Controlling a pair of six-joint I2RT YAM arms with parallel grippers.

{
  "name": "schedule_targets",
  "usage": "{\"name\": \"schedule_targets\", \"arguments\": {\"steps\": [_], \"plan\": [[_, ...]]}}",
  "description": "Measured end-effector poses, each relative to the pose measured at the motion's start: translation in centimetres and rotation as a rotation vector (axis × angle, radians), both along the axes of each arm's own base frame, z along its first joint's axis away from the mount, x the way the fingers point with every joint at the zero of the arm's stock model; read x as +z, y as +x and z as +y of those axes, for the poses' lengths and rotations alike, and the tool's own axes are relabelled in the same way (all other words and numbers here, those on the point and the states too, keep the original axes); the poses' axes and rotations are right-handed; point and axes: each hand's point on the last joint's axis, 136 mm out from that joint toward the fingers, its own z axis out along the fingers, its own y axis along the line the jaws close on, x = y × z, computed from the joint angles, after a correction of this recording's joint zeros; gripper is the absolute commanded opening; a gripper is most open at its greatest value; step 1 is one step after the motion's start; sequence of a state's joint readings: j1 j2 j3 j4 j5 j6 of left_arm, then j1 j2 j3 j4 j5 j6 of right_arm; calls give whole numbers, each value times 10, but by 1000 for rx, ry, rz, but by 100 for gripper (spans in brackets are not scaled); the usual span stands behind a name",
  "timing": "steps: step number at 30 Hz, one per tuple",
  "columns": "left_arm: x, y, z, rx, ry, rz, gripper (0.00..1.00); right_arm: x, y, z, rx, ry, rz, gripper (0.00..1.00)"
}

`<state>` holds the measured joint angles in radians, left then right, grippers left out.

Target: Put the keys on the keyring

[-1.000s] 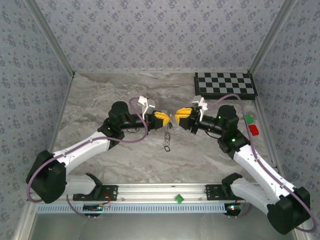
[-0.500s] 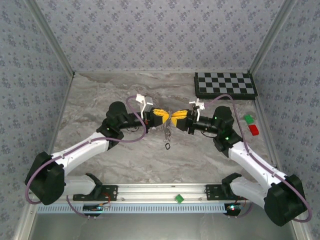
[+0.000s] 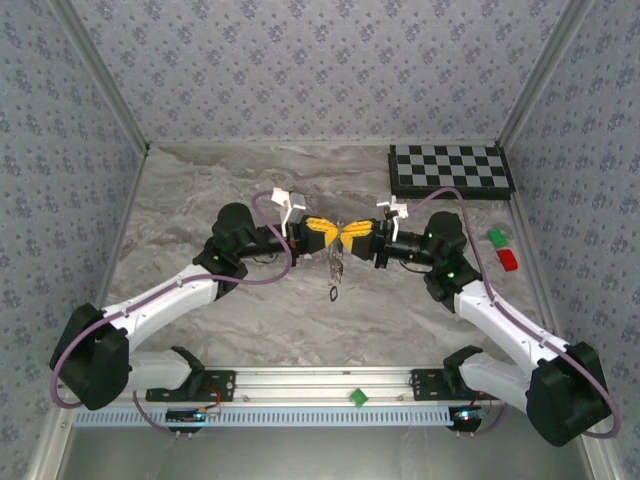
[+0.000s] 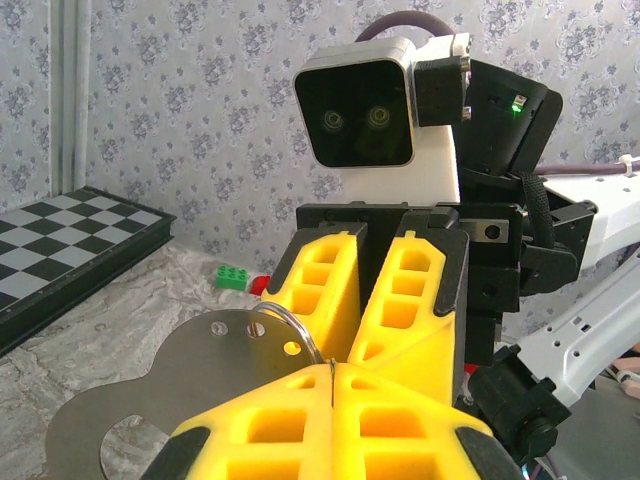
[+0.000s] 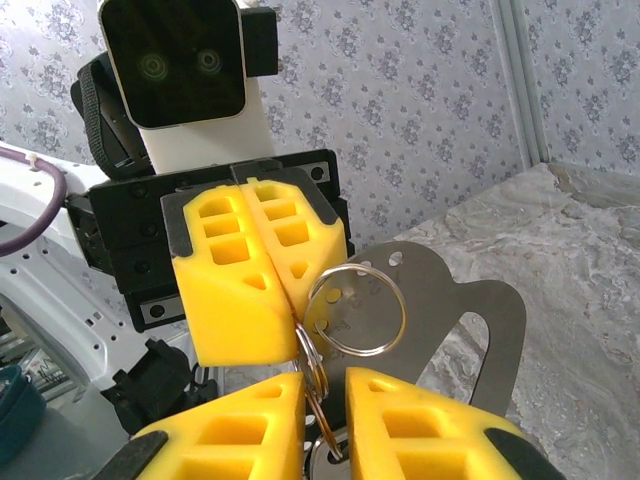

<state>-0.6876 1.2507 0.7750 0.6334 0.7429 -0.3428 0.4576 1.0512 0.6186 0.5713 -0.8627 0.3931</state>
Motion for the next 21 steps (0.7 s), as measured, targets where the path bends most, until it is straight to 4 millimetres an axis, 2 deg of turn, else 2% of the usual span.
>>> {"name": "schedule_targets", "arguments": {"steps": [7,10,18,19,20,21], "plan": [[0,0,0,-1,0,0,0,0,-3,3,14,1,-2,10],[0,0,0,0,-1,-1,0,0,-3,3,14,-1,-4,1],[1,0,0,-1,-2,-2,0,-1,-3,3,7,-20,-17,0],[1,0,0,-1,-2,-2,2,0,-4,2,4,-26,-20,0],[1,0,0,-1,-3,-4,15,0,-4,2,1,-33,-24,0],[1,0,0,-1,-4,-9,23,1,-5,2,-2,-39,-27,0]]}}
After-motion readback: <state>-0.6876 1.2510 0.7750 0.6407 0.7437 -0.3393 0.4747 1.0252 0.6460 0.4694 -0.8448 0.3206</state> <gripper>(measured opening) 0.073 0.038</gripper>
